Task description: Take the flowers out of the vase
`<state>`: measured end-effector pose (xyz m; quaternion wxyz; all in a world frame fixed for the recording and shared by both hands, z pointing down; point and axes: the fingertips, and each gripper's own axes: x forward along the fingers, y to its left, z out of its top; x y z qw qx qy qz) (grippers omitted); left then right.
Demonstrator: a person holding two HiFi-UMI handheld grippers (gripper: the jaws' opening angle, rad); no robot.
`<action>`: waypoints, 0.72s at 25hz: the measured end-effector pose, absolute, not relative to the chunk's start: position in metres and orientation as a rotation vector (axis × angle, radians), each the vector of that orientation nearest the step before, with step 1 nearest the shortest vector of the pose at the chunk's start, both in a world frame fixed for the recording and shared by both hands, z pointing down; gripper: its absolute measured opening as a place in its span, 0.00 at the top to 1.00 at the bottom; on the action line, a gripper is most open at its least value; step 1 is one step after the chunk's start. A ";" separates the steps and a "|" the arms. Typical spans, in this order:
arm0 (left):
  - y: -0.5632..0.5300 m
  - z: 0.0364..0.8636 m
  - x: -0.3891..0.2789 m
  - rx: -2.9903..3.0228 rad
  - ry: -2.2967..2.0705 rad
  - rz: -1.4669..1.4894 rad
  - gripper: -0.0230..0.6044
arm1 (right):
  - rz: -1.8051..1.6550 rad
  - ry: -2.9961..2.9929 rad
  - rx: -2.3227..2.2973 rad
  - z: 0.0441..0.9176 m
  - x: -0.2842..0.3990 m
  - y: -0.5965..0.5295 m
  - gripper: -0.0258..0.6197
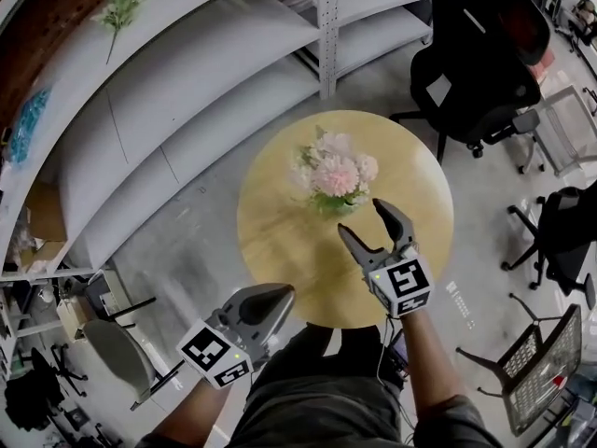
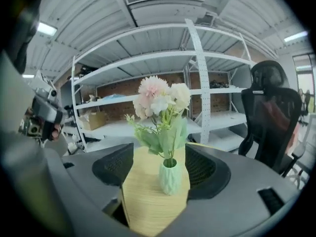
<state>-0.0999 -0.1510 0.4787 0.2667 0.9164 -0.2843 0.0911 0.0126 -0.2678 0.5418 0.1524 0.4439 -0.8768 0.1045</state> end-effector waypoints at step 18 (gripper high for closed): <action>-0.156 0.506 -0.100 2.374 -0.840 0.318 0.95 | 0.104 -2.600 1.264 0.539 -0.006 -0.322 0.48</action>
